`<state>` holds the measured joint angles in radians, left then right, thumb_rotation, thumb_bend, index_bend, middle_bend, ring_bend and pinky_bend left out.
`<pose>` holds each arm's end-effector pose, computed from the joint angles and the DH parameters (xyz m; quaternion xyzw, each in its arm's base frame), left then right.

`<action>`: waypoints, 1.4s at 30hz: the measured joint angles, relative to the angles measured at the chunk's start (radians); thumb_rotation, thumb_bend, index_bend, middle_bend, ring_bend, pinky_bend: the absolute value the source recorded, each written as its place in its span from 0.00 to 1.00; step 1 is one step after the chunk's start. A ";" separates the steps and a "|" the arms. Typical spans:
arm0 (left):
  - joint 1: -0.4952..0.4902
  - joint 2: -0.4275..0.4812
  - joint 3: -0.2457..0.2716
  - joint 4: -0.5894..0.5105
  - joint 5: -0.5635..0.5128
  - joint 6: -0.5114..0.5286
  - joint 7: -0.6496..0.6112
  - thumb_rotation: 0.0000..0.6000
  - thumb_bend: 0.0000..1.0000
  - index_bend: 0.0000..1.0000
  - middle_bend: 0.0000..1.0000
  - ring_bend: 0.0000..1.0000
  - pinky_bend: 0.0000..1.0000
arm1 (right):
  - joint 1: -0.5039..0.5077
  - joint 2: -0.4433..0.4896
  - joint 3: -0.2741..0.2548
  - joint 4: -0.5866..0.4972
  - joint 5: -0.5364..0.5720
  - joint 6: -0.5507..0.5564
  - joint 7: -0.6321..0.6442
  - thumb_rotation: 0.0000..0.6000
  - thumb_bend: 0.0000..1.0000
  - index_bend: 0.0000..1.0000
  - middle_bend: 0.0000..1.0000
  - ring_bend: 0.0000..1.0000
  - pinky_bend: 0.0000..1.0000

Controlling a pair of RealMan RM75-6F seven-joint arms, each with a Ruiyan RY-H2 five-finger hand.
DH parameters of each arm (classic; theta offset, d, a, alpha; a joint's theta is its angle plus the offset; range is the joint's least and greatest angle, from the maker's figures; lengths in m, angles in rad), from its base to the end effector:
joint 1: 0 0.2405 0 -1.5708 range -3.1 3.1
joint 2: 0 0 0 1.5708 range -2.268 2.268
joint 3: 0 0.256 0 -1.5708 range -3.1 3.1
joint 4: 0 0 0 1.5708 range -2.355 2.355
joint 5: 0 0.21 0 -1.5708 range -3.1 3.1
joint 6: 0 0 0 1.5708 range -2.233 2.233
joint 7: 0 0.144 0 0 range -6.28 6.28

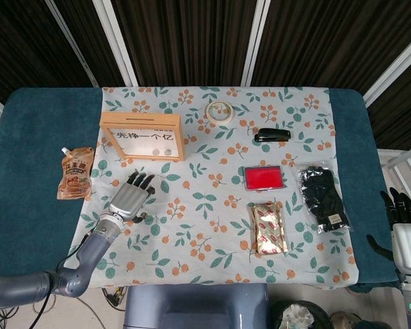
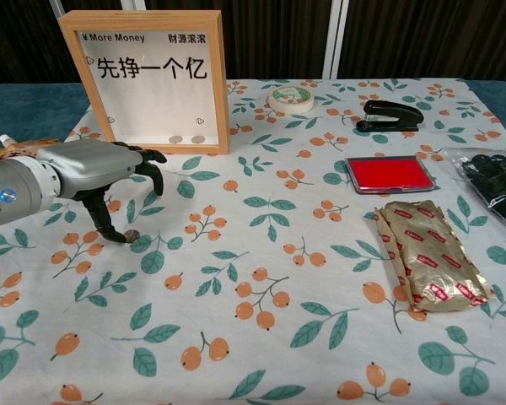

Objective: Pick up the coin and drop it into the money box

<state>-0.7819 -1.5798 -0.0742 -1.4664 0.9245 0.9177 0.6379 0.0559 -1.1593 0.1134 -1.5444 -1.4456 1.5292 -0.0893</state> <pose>-0.1712 0.3285 -0.0438 -0.8029 -0.3327 -0.2388 0.4331 -0.3257 -0.1847 0.1710 0.5680 -0.3439 0.3677 0.6511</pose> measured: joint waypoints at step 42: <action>-0.012 -0.001 0.040 -0.013 0.006 -0.002 0.016 1.00 0.08 0.43 0.00 0.00 0.00 | -0.002 -0.002 0.011 -0.007 0.009 0.010 0.002 1.00 0.30 0.00 0.00 0.00 0.00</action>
<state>-0.7941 -1.5813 -0.0343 -1.4796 0.9301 0.9153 0.6536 0.0542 -1.1613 0.1247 -1.5513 -1.4361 1.5390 -0.0871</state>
